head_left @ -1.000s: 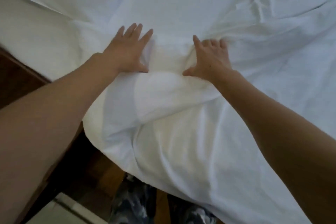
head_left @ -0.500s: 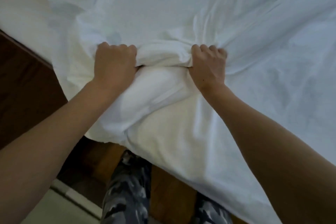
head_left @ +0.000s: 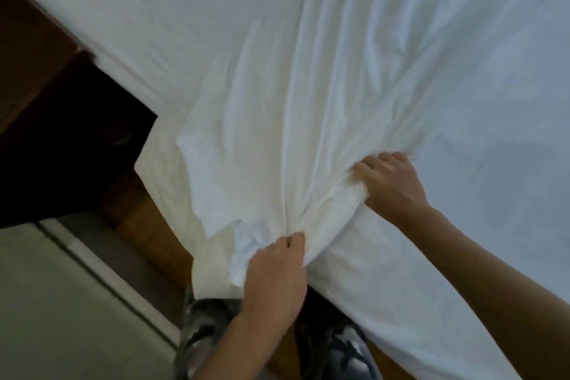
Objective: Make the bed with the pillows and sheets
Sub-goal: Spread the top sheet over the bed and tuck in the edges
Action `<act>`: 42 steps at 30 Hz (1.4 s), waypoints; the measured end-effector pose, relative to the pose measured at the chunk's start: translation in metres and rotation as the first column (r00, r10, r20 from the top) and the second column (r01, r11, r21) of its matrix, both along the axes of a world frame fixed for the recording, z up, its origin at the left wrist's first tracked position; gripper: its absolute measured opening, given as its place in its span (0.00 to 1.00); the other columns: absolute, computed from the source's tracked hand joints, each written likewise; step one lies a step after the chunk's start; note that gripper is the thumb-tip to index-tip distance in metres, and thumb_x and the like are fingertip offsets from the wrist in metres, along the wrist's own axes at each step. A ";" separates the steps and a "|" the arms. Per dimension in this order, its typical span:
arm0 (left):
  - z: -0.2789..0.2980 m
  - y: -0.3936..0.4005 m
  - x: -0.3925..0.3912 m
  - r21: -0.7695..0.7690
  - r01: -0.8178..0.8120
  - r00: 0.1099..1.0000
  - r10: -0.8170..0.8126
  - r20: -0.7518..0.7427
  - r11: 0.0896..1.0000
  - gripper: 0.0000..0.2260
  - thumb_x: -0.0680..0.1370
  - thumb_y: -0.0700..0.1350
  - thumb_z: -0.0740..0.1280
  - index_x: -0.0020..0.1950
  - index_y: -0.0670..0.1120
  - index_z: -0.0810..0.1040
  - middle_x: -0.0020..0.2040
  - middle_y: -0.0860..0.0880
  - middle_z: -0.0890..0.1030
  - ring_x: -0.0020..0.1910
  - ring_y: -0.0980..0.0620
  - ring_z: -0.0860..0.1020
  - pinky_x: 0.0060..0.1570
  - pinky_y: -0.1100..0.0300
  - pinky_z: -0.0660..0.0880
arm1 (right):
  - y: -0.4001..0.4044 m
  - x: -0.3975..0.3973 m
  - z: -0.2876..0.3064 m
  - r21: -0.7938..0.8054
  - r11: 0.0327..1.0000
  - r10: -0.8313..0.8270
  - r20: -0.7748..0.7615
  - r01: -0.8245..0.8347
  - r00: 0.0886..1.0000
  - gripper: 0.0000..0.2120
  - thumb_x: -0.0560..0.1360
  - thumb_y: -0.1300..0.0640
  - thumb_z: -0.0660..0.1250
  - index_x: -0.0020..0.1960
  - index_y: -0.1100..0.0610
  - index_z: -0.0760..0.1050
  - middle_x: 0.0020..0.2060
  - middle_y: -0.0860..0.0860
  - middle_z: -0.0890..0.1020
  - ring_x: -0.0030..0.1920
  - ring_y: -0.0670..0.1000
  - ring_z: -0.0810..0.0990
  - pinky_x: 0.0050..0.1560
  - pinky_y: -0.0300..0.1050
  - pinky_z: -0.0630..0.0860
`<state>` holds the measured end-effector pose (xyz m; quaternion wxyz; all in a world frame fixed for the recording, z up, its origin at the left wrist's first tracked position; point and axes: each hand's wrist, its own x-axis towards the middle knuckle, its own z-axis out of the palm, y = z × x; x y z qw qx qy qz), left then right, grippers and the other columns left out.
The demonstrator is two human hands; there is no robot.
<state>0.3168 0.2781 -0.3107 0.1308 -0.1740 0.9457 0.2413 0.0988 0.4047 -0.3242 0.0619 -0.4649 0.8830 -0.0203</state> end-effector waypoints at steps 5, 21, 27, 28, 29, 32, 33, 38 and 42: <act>-0.011 0.093 0.051 0.169 0.032 0.957 -0.079 0.278 0.985 0.22 0.65 0.46 0.64 0.60 0.47 0.78 0.54 0.46 0.77 0.46 0.46 0.78 0.48 0.55 0.75 | 0.091 0.044 -0.020 0.075 0.988 -0.131 -0.013 0.132 0.991 0.22 0.53 0.73 0.70 0.46 0.60 0.77 0.41 0.56 0.76 0.39 0.58 0.73 0.42 0.52 0.72; -0.017 -0.045 0.007 0.042 -0.550 0.818 0.549 -0.174 0.834 0.17 0.78 0.41 0.67 0.66 0.40 0.72 0.60 0.44 0.75 0.58 0.52 0.72 0.56 0.59 0.70 | 0.022 0.133 -0.025 0.083 0.016 -0.773 0.633 0.996 -0.040 0.33 0.77 0.44 0.64 0.76 0.51 0.54 0.72 0.50 0.67 0.68 0.53 0.71 0.66 0.50 0.69; -0.054 -0.143 -0.014 0.218 -0.936 0.295 0.954 0.055 0.277 0.29 0.78 0.52 0.64 0.76 0.45 0.60 0.70 0.45 0.69 0.65 0.46 0.71 0.62 0.56 0.69 | -0.001 0.177 -0.031 0.187 -0.024 -0.761 0.634 0.982 -0.139 0.31 0.79 0.46 0.61 0.76 0.52 0.52 0.67 0.53 0.73 0.63 0.55 0.74 0.56 0.42 0.67; -0.061 -0.153 -0.015 0.263 -0.946 0.230 0.963 0.141 0.188 0.28 0.78 0.55 0.63 0.75 0.45 0.62 0.67 0.47 0.72 0.63 0.47 0.73 0.60 0.56 0.71 | -0.001 0.180 -0.033 0.190 -0.026 -0.772 0.620 0.981 -0.141 0.29 0.79 0.45 0.60 0.75 0.53 0.54 0.64 0.54 0.75 0.60 0.56 0.75 0.54 0.43 0.68; -0.065 -0.162 -0.018 0.302 -0.946 0.189 0.960 0.206 0.121 0.27 0.78 0.57 0.61 0.73 0.44 0.66 0.64 0.48 0.74 0.60 0.48 0.74 0.58 0.56 0.72 | -0.002 0.181 -0.036 0.187 -0.029 -0.783 0.606 0.982 -0.139 0.27 0.80 0.45 0.59 0.74 0.54 0.55 0.62 0.54 0.76 0.59 0.57 0.76 0.53 0.44 0.68; -0.071 -0.182 -0.030 0.354 -0.934 0.135 0.968 0.213 0.052 0.25 0.79 0.58 0.60 0.69 0.42 0.71 0.60 0.50 0.76 0.56 0.51 0.75 0.52 0.59 0.72 | -0.001 0.183 -0.044 0.129 -0.042 -0.808 0.579 0.991 -0.109 0.23 0.80 0.45 0.57 0.70 0.54 0.60 0.58 0.54 0.78 0.54 0.56 0.77 0.51 0.46 0.71; -0.070 -0.186 -0.032 0.345 -0.937 0.116 0.977 0.179 0.048 0.24 0.80 0.57 0.60 0.67 0.41 0.72 0.58 0.49 0.76 0.54 0.51 0.75 0.50 0.60 0.72 | -0.001 0.185 -0.045 0.101 -0.046 -0.816 0.570 0.994 -0.096 0.21 0.80 0.45 0.57 0.68 0.55 0.63 0.55 0.54 0.78 0.52 0.56 0.78 0.49 0.47 0.72; -0.063 -0.193 -0.024 0.268 -0.956 0.114 0.993 -0.031 0.119 0.15 0.82 0.46 0.56 0.35 0.46 0.68 0.34 0.52 0.69 0.28 0.63 0.68 0.28 0.69 0.64 | 0.005 0.191 -0.037 0.076 -0.079 -0.839 0.533 0.994 -0.107 0.20 0.83 0.50 0.51 0.60 0.65 0.69 0.39 0.52 0.76 0.37 0.52 0.74 0.42 0.43 0.66; -0.059 -0.200 0.016 0.207 -0.963 0.161 0.984 -0.081 0.175 0.16 0.82 0.44 0.56 0.33 0.46 0.64 0.32 0.51 0.67 0.27 0.62 0.66 0.27 0.70 0.64 | 0.035 0.198 -0.013 0.150 -0.064 -0.898 0.422 0.987 -0.123 0.17 0.84 0.52 0.49 0.49 0.64 0.67 0.36 0.56 0.73 0.38 0.58 0.72 0.42 0.47 0.63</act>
